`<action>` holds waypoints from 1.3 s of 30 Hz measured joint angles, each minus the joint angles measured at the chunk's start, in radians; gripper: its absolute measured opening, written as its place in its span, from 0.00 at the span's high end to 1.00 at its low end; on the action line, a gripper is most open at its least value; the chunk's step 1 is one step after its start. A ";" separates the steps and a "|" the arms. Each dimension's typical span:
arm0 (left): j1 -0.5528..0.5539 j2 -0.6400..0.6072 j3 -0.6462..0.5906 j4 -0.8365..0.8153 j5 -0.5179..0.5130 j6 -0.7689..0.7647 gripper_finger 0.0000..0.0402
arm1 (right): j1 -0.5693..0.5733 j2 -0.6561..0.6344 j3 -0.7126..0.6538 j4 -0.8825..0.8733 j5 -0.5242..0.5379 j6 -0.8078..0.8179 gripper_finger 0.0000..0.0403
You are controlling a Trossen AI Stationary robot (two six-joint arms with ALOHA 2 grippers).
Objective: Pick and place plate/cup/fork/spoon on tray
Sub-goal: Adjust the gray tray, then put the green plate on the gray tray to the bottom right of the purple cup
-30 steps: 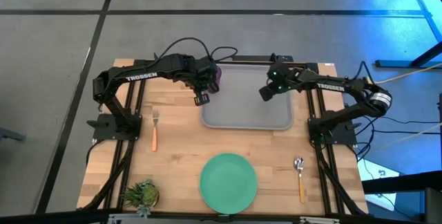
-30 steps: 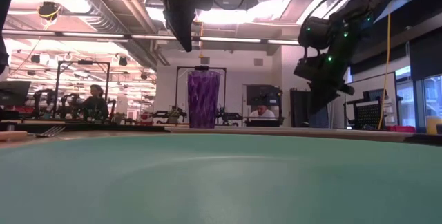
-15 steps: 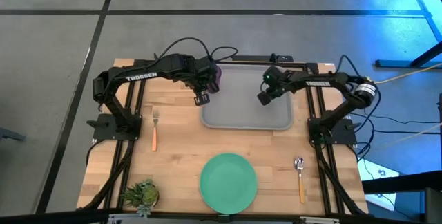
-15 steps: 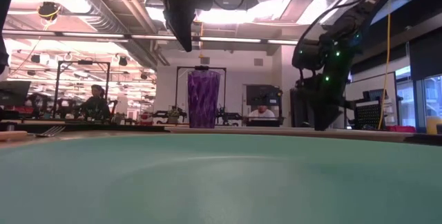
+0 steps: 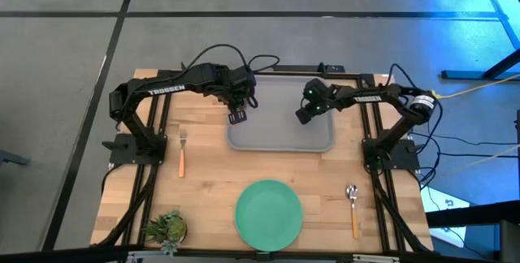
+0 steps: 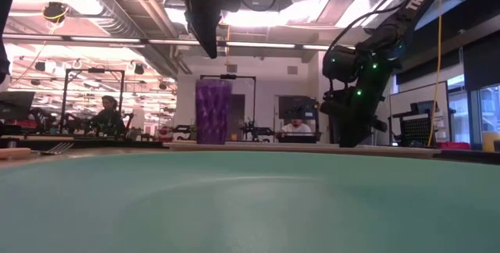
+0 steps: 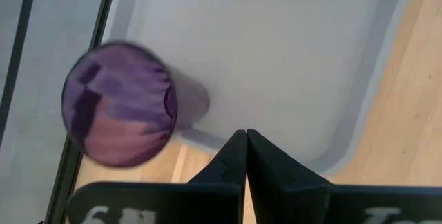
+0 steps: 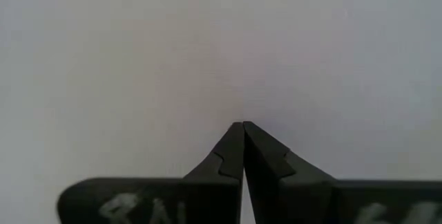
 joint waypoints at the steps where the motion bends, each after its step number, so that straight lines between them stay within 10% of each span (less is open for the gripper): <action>1: 0.000 0.000 0.000 0.000 0.000 0.000 1.00 | 0.005 0.003 0.000 0.017 -0.007 0.001 0.97; 27: -0.016 -0.029 0.000 -0.109 0.007 -0.014 1.00 | 0.117 -0.236 0.320 -0.363 -0.073 -0.291 0.97; 39: -0.113 -0.105 0.000 -0.455 0.031 -0.496 1.00 | 0.171 -0.248 0.445 -0.460 -0.070 -0.292 0.97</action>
